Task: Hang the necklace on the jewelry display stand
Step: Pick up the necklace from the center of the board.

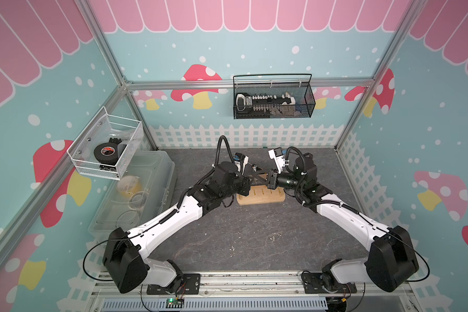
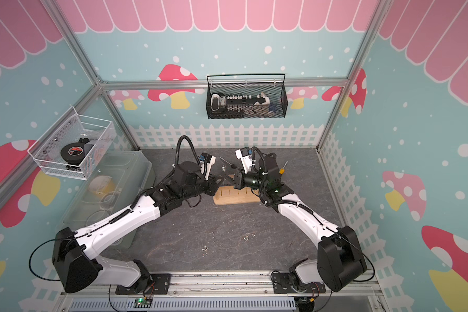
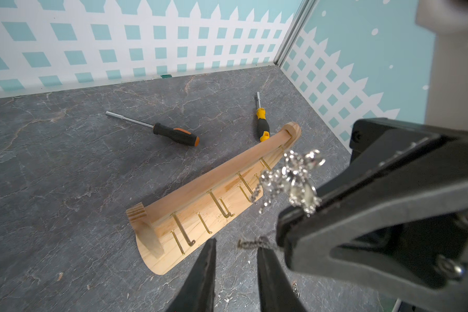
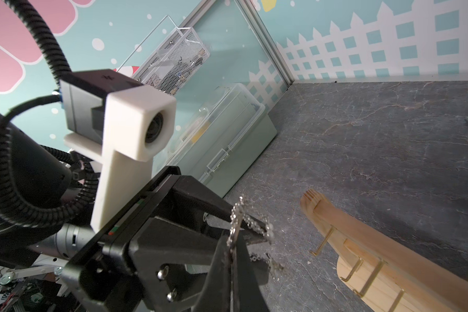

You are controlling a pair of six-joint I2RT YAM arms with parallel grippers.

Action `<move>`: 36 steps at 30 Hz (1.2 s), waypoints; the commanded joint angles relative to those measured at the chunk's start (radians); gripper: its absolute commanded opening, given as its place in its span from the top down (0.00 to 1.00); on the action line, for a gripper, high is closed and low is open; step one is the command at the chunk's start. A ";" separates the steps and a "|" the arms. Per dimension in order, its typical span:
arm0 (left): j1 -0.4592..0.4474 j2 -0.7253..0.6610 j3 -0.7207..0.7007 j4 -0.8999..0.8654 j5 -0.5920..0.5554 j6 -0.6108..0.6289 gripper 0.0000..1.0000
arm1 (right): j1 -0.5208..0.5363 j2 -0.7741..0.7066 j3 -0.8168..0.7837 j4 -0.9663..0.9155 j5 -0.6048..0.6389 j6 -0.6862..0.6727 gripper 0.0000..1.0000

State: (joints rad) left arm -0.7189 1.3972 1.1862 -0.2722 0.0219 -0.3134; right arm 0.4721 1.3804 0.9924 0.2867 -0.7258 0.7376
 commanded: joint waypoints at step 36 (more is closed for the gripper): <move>-0.019 -0.041 -0.019 -0.020 -0.055 0.049 0.73 | 0.020 -0.021 0.010 0.012 0.001 0.013 0.98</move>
State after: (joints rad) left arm -0.7345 1.3643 1.1778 -0.2810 -0.0090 -0.2951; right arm 0.4854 1.3800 0.9924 0.2951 -0.7261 0.7490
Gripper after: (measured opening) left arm 0.276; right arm 0.048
